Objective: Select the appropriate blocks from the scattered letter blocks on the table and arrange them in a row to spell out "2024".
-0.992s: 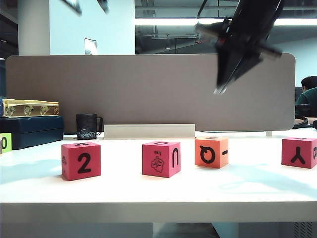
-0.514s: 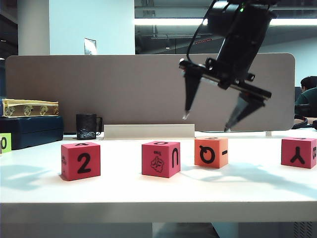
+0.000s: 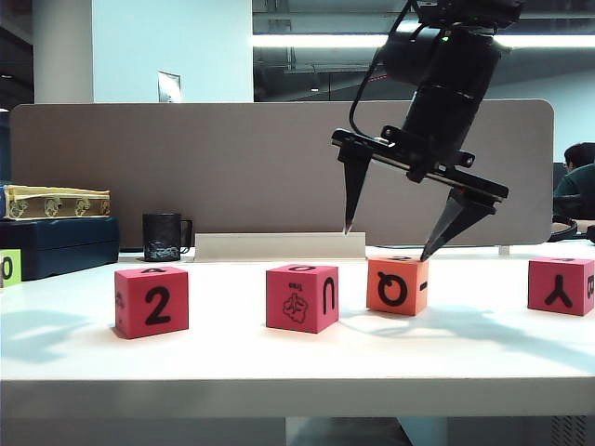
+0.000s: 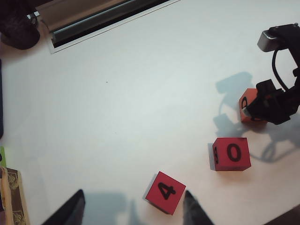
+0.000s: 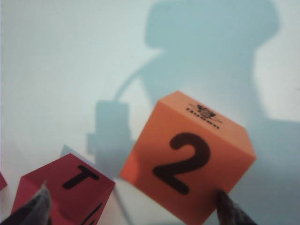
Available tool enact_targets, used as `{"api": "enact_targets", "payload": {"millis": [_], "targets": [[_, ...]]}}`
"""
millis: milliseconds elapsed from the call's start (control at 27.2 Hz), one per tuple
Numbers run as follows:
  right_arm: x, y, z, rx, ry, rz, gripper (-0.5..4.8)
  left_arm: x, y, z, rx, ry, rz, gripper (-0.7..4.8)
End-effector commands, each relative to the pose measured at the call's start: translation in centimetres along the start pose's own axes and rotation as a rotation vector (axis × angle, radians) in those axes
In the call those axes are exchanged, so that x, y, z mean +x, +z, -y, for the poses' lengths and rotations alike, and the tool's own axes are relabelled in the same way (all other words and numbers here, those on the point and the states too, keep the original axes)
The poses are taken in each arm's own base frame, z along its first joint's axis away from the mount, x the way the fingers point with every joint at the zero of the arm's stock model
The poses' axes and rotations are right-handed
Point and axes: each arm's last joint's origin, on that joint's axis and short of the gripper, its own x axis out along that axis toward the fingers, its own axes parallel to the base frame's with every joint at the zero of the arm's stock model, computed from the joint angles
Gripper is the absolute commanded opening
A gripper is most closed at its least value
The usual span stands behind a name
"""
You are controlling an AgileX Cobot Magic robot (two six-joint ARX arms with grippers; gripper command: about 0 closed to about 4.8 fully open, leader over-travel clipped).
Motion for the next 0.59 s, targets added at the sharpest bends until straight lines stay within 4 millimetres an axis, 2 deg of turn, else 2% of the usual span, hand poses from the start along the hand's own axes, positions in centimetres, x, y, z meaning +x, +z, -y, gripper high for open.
{"api": "enact_targets", "payload": {"millis": [37,257,367,588], "targets": [[-0.9,0.2,-0.5,-0.006,0.043,0.022,4.72,-0.2,0.1,0.0,0.001,-0.001,0.015,2.63],[-2.3,0.5,-0.9,-0.019,0.067,0.092,4.72,0.0,0.1,0.0,0.001,-0.001,0.015,2.63],[-2.3,0.0,-0.6,-0.01,0.039,0.049,4.69,0.4,-0.3,0.1,0.004,-0.001,-0.004,2.63],[-2.3,-0.7,-0.1,-0.024,-0.042,-0.009,3.01,0.5,-0.4,0.1,0.006,-0.002,-0.019,2.63]]}}
